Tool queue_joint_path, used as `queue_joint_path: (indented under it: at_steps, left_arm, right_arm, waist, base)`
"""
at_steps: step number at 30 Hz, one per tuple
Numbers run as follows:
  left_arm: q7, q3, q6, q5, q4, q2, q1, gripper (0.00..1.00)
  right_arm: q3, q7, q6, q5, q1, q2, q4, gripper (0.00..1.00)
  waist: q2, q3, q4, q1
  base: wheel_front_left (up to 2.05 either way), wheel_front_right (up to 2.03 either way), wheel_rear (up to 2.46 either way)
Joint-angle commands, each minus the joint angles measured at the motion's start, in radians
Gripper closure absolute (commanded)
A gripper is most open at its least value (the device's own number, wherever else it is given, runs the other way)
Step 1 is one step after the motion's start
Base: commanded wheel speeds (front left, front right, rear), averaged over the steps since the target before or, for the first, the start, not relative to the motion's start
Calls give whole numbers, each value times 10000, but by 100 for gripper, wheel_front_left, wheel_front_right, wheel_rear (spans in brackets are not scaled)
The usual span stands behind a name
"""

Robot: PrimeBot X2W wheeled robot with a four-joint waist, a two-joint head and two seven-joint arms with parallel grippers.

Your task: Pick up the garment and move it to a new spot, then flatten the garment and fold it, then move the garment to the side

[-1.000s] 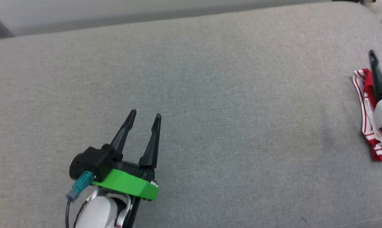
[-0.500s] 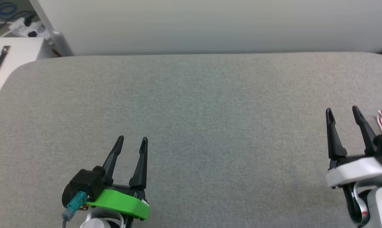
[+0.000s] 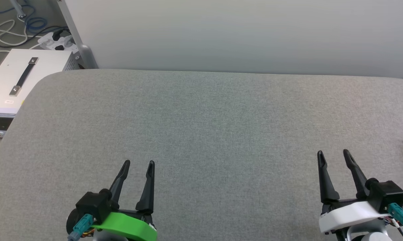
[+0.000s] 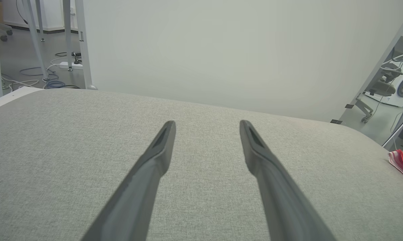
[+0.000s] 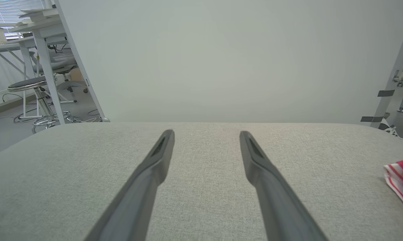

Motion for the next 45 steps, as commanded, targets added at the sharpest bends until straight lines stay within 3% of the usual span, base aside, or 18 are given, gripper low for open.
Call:
queue_joint_path:
  at_steps: [1, 20, 34, 35, 45]
  left_arm:
    - [-57, 56, -27, 102, 2, -57, 157, 0]
    - [-57, 284, -27, 800, -143, -111, 110, 0]
    - [-57, 294, -27, 743, -244, -198, 51, 0]
    - [-57, 289, -27, 724, -268, -197, 43, 100]
    - [148, 334, 66, 873, -283, -189, -30, 100]
  right_arm:
    - [14, -88, -11, -14, 125, 49, -71, 0]
    - [-68, -91, -11, 6, 90, 193, -201, 0]
    - [-112, -91, -11, 37, 47, 195, -224, 0]
    - [-109, -91, -11, 36, 42, 196, -231, 100]
    - [-121, 146, -1, -50, 42, 174, -185, 100]
  waist:
    - [0, 23, -7, 1]
    - [0, 70, -95, 1]
    - [0, 139, -112, 1]
    - [0, 142, -111, 1]
    - [0, 130, -142, 1]
  base:
    - [0, 0, 0]
    - [0, 0, 0]
    - [0, 0, 0]
    - [0, 0, 0]
    - [0, 0, 0]
